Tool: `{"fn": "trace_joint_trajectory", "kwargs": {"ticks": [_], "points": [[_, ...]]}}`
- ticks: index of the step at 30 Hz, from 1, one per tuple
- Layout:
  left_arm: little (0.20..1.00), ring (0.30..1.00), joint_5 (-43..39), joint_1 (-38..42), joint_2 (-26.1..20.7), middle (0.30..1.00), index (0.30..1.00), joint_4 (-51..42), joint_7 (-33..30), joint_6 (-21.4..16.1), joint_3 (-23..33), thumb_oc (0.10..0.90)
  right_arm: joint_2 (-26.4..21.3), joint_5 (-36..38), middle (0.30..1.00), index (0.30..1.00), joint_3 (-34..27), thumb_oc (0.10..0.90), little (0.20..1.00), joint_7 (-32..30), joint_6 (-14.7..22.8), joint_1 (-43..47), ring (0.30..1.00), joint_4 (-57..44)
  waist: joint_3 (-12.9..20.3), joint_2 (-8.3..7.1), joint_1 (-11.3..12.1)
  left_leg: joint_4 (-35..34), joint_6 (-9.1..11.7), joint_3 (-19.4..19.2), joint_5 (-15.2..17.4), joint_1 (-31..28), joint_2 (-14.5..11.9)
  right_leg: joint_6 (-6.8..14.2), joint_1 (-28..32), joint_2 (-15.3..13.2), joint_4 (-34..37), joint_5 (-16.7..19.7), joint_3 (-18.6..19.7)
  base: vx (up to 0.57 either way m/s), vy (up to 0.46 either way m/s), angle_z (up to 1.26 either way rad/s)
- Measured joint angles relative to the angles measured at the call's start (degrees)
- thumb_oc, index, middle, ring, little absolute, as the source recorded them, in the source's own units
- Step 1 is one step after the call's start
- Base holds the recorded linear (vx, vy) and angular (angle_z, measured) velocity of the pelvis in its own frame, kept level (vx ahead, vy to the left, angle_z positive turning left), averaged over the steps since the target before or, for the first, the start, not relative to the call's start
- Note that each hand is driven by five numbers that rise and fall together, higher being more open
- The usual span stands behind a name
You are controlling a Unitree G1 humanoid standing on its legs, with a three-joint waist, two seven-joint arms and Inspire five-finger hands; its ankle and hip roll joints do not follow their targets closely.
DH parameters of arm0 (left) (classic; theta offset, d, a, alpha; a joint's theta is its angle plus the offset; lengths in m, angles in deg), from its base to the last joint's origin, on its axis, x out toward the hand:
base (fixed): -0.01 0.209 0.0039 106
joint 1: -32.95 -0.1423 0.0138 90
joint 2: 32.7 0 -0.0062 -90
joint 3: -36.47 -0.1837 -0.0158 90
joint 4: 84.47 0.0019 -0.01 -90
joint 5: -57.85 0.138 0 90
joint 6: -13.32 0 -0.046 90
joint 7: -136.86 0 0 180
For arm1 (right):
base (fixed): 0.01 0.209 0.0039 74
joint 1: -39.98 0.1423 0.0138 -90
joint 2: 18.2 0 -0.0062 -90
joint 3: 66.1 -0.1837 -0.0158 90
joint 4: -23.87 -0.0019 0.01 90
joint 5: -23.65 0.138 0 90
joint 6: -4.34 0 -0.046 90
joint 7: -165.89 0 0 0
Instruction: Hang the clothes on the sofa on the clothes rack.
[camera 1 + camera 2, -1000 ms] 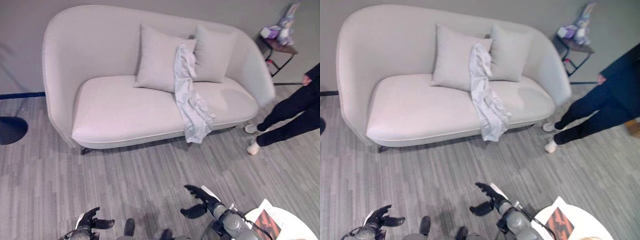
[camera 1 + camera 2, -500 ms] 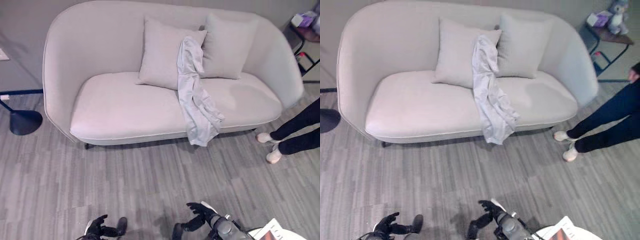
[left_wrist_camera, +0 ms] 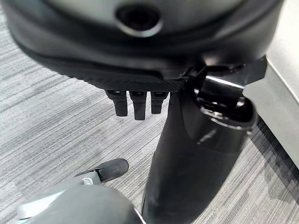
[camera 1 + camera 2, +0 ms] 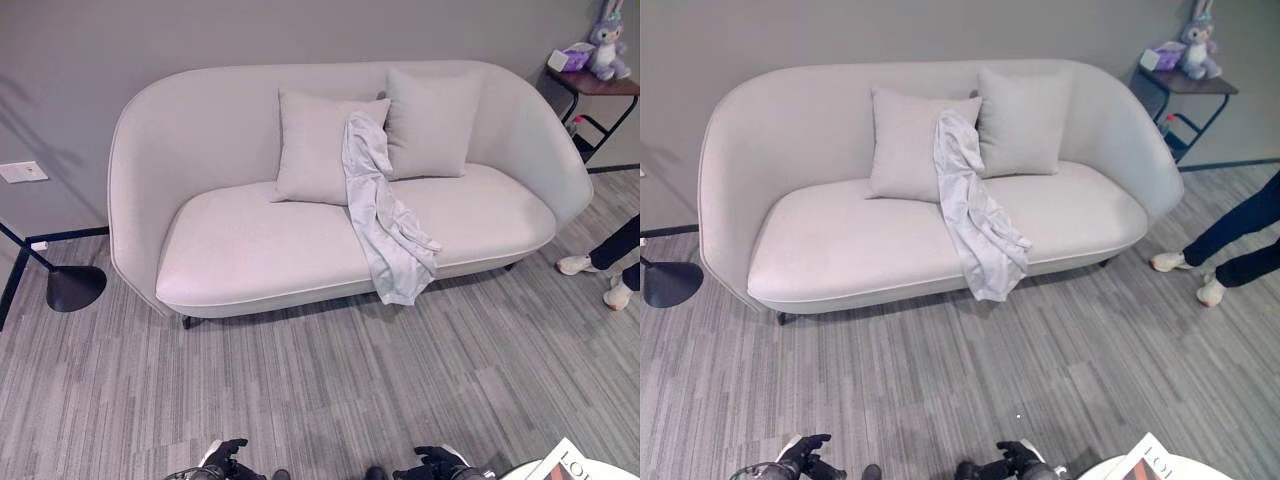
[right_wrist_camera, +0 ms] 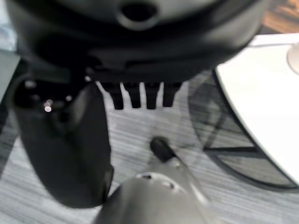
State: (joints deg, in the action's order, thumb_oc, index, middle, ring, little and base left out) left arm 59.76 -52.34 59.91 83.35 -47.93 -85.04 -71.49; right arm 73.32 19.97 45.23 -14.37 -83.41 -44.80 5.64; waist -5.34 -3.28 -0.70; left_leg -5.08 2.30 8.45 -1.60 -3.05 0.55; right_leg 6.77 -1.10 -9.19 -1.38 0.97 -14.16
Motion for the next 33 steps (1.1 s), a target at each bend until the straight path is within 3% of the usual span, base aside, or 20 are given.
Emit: {"fn": "trace_joint_trajectory", "kwargs": {"ticks": [6, 9, 10, 12, 13, 14, 15, 17, 18, 20, 21, 22, 23, 24, 26, 29, 32, 33], "points": [[0.9, 0.9, -0.1, -0.3, 0.1, 0.9, 0.9, 0.7, -0.1, 0.1, 0.9, 0.8, 0.1, 0.1, 0.9, 0.9, -1.7, 0.8, 0.9, -0.2, 0.0, -0.2, 0.9, -0.1, 0.2, 0.4, 0.0, 0.0, -1.1, -1.8, 0.5, -1.1, 0.3, 0.0, -1.6, -0.5, -3.6, -0.6, 0.0, 0.0, 0.069, -0.17], [0.9, 0.9, -0.7, -0.3, 0.6, 0.9, 0.9, 1.1, 0.3, 0.1, 3.2, 0.8, -0.1, 2.7, 0.9, 0.9, -5.5, 0.8, 0.9, -0.7, 0.5, 0.7, 0.9, -0.4, -0.4, 1.07, 0.2, 0.7, -2.7, -3.7, 1.3, -1.7, 0.2, 0.2, -6.5, -2.2, -13.0, -0.8, -3.0, 0.01, -0.025, -0.5], [0.9, 0.9, -1.8, -0.4, 0.4, 0.9, 0.9, 2.5, 0.3, 0.1, 3.9, 0.8, -0.5, 6.1, 0.9, 0.9, -9.5, 0.8, 0.9, -1.4, 0.5, 1.9, 0.9, -0.5, -1.2, 1.39, -0.3, 0.6, -3.7, -5.8, 1.7, -3.1, 0.4, 3.3, -11.6, -6.2, -23.3, -2.1, -6.9, 0.0, -0.139, -0.58], [0.9, 0.9, -2.0, -0.9, 0.2, 0.9, 0.9, 2.7, -0.5, 0.9, 5.5, 0.8, 0.8, 9.2, 0.9, 0.9, -9.3, 0.8, 0.9, -4.8, -2.2, 1.8, 0.9, -4.1, -1.6, 1.16, -0.3, 2.4, -4.0, -6.6, 2.3, -2.2, 1.1, 5.6, -13.1, -9.2, -26.4, -4.3, -6.6, 0.01, -0.153, -0.29], [0.9, 0.9, -2.0, -1.4, -0.3, 0.9, 0.9, 2.1, -0.8, 1.3, 6.5, 0.8, 0.6, 10.4, 0.9, 0.9, -10.6, 0.8, 0.9, -5.7, -2.3, -0.2, 0.9, -10.8, -1.7, 1.22, 0.3, 2.4, -4.8, -7.7, 2.9, -1.6, 1.3, 3.5, -13.8, -10.5, -25.3, -5.0, -6.9, 0.05, -0.217, -0.24], [0.9, 0.9, -2.6, -1.6, -0.7, 0.9, 0.9, 2.2, -0.9, 1.2, 6.1, 0.8, 0.6, 11.5, 0.9, 0.9, -9.7, 0.8, 0.9, -5.7, -3.3, 1.0, 0.9, -15.2, -1.9, 1.44, 1.1, 2.4, -3.7, -8.1, 2.2, -1.7, 1.1, 3.7, -13.9, -12.1, -22.7, -4.9, -5.4, 0.21, -0.493, -0.37], [0.9, 0.9, -2.9, -1.4, -0.7, 0.9, 0.9, 2.6, -0.6, 2.5, 3.1, 0.8, -3.8, 11.4, 0.9, 0.9, -4.9, 0.8, 0.9, -6.4, -6.3, 2.7, 0.9, -32.3, -2.5, 2.72, 1.6, 2.1, -2.8, -9.0, 1.5, -0.4, 1.0, 5.4, -13.3, -15.8, -15.9, -3.6, 0.0, 0.2, -0.422, -0.34], [0.9, 0.9, -3.2, -2.3, -0.7, 0.9, 0.9, 2.8, -0.6, 2.5, 3.8, 0.8, -5.6, 6.4, 0.9, 0.9, -5.2, 0.8, 0.9, -6.5, -1.9, 8.8, 0.9, -38.0, -3.4, 3.87, 1.5, 2.5, -1.3, -9.2, 1.8, 0.4, 0.7, 7.0, -11.5, -20.8, -9.9, -1.3, 3.9, 0.16, -0.375, -0.21], [0.9, 0.9, -3.6, -2.9, -0.7, 0.9, 0.9, 2.5, -0.8, 2.3, 3.5, 0.8, -5.5, 4.8, 0.9, 0.9, -5.4, 0.8, 0.9, -7.6, -1.0, 12.5, 0.9, -36.6, -3.3, 3.88, 2.6, 2.7, -0.9, -9.4, 2.2, 0.5, 0.1, 6.4, -10.6, -21.5, -6.6, 0.8, 4.0, 0.27, -0.629, -0.18], [0.9, 0.9, -4.0, -2.4, -3.5, 0.9, 0.9, 2.3, -1.0, 2.2, 3.4, 0.8, -5.4, 2.7, 0.9, 0.9, -4.9, 0.8, 0.9, -9.8, -0.8, 20.9, 0.9, -30.7, -3.6, 2.79, 3.9, 2.5, 2.3, -9.4, 2.3, 0.4, -3.1, 7.0, -8.5, -18.7, -2.1, 4.3, 3.2, 0.29, -0.603, -0.12], [0.9, 0.9, -3.9, -1.9, -5.2, 0.9, 0.9, 2.6, -1.1, 1.8, 3.4, 0.8, -5.2, 1.8, 0.9, 0.9, -3.6, 0.8, 0.9, -10.6, -1.0, 24.2, 0.9, -27.7, -4.0, 1.69, 4.3, 2.4, 4.1, -9.6, 2.4, 0.2, -5.0, 7.6, -8.4, -16.2, -3.1, 3.9, 1.4, 0.18, -0.356, -0.01], [0.9, 0.9, -3.7, -2.1, -6.8, 0.9, 0.9, 1.4, -1.8, 1.9, 3.3, 0.8, -6.5, 0.3, 0.9, 0.9, -2.1, 0.8, 0.9, -11.8, -1.3, 24.7, 0.9, -28.2, -3.9, 1.38, 5.1, 1.3, 5.8, -9.4, 2.3, -0.2, -8.8, 6.1, -8.2, -11.0, -3.9, 4.9, -0.8, 0.26, -0.577, -0.08], [0.9, 0.9, -3.5, -3.2, -4.6, 0.9, 0.9, -0.4, -2.5, 1.1, 4.2, 0.8, -9.0, -1.4, 0.9, 0.9, -1.8, 0.8, 0.9, -12.6, -0.9, 24.3, 0.9, -30.0, -4.0, 2.9, 4.5, 1.2, 4.2, -9.4, 0.2, -0.7, -12.2, 3.7, -7.5, -7.0, -4.8, 3.9, -2.7, 0.31, -0.72, -0.14], [0.9, 0.9, -3.5, -3.5, -3.3, 0.9, 0.9, -0.3, -2.5, 1.0, 4.7, 0.8, -10.2, -2.7, 0.9, 0.9, -1.0, 0.8, 0.9, -12.5, -1.3, 23.5, 0.9, -31.0, -3.8, 3.48, 4.1, 1.9, 4.9, -8.5, -0.3, -0.9, -14.1, 2.9, -7.4, -5.2, -5.8, 3.0, -3.8, 0.21, -0.548, -0.28], [0.9, 0.9, -2.6, -3.8, -2.8, 0.9, 0.9, -0.2, -4.6, 0.9, 4.0, 0.8, -12.5, -5.1, 0.9, 0.9, 1.6, 0.8, 0.9, -12.7, -1.4, 22.5, 0.9, -34.1, -3.7, 3.1, 2.4, 5.0, 4.8, -7.7, -1.0, -0.1, -17.6, 0.6, -6.1, -1.6, -4.4, 2.5, -7.3, 0.12, -0.272, -0.27], [0.9, 0.9, -1.8, -3.3, -3.3, 0.9, 0.9, -1.0, -6.4, 1.0, 4.6, 0.8, -13.4, -6.5, 0.9, 0.9, 1.6, 0.8, 0.9, -14.0, -1.3, 22.1, 0.9, -35.5, -3.6, 3.13, 1.1, 9.3, 6.6, -7.0, -2.9, 1.6, -19.8, -0.8, -4.7, 1.4, -2.1, 1.8, -7.8, 0.16, -0.298, -0.18], [0.9, 0.9, -2.0, -3.0, -3.2, 0.9, 0.9, -5.6, -7.1, -0.1, 7.6, 0.8, -15.3, -9.4, 0.9, 0.9, 2.8, 0.8, 0.9, -14.1, -1.2, 19.3, 0.9, -41.4, -3.5, 3.16, 1.4, 18.3, 10.4, -9.8, -6.1, 7.3, -20.9, -3.2, -1.5, 2.7, 2.7, 2.8, -9.8, 0.19, -0.157, 0.08], [0.9, 0.9, -1.9, -3.2, -2.9, 0.9, 0.9, -7.3, -7.1, -0.4, 7.3, 0.8, -15.4, -9.9, 0.9, 0.9, 3.7, 0.8, 0.9, -14.0, -1.3, 19.0, 0.9, -41.2, -3.6, 2.57, 2.0, 20.0, 9.3, -11.3, -2.8, 7.9, -19.1, -3.7, 0.5, 1.6, 4.4, 2.5, -10.0, 0.13, -0.091, 0.29]]}}
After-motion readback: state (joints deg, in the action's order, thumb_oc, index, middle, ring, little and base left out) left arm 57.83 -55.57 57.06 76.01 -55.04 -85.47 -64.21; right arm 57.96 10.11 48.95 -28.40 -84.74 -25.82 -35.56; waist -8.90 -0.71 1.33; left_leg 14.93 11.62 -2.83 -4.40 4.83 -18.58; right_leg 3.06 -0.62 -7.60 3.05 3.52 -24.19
